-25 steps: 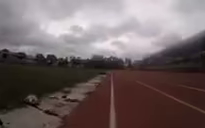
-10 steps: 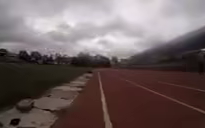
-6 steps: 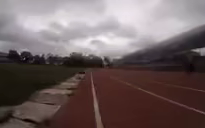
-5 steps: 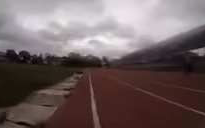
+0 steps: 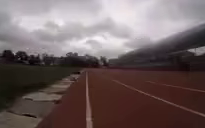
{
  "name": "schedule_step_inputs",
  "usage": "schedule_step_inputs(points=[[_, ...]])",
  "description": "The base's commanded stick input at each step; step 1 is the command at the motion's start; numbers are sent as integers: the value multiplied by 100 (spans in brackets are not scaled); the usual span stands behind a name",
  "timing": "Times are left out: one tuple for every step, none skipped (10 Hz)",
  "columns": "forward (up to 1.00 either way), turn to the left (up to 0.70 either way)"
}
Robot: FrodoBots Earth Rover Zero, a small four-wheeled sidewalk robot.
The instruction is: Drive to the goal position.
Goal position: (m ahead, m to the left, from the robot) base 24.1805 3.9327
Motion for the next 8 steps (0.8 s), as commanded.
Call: schedule_step_inputs(points=[[70,0],[70,0],[70,0],[70,0],[70,0],[70,0],[70,0],[70,0]])
